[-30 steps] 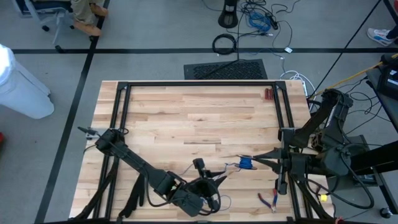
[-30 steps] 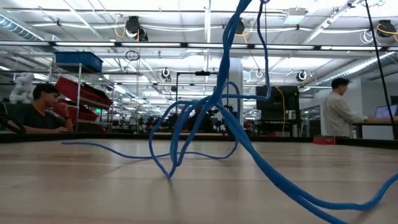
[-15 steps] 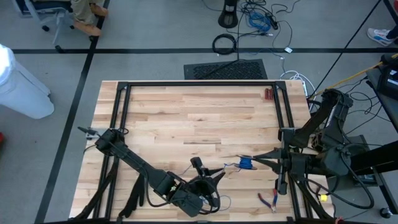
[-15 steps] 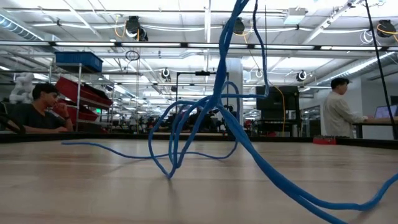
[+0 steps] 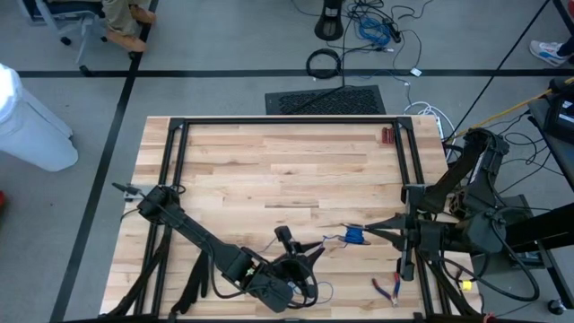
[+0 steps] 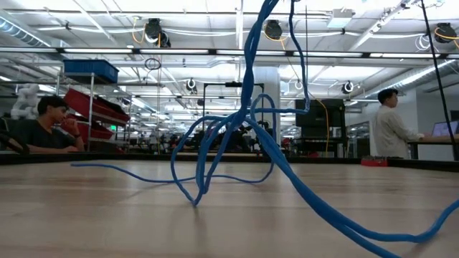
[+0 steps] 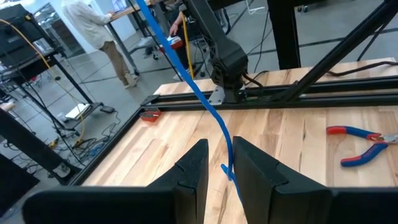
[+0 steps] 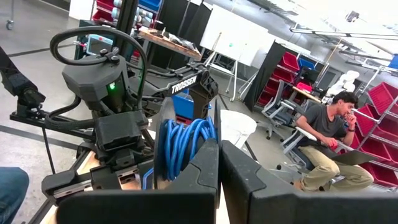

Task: Coil cords
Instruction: Coil the blue wire onto the black spool

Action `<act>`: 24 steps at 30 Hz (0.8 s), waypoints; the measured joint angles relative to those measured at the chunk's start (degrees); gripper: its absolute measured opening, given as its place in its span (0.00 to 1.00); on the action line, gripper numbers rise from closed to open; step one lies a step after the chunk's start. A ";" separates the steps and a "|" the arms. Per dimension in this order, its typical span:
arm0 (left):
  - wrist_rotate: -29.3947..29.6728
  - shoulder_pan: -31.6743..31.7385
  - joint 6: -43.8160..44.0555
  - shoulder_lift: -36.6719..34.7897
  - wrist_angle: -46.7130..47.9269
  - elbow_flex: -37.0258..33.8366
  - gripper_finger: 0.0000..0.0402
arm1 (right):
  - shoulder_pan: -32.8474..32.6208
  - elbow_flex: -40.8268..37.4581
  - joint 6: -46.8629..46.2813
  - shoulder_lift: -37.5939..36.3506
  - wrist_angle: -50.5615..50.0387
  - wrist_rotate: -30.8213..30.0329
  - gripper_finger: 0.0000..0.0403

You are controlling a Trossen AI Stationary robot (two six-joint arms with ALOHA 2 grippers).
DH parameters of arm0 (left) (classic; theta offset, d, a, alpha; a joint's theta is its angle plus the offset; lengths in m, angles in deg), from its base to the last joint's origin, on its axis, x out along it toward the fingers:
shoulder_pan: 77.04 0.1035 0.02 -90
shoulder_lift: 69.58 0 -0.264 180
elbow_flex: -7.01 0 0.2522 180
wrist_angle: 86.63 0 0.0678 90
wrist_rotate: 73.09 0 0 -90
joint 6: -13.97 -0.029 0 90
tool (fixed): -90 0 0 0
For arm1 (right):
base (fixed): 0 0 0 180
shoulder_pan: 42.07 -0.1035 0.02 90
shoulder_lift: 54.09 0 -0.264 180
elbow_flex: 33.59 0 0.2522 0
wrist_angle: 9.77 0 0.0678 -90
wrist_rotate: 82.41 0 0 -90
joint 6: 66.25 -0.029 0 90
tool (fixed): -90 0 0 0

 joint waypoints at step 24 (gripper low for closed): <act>2.52 5.89 -4.48 -0.02 -0.03 0.00 0.01 | 7.02 0.04 -4.22 3.31 1.66 -11.78 0.00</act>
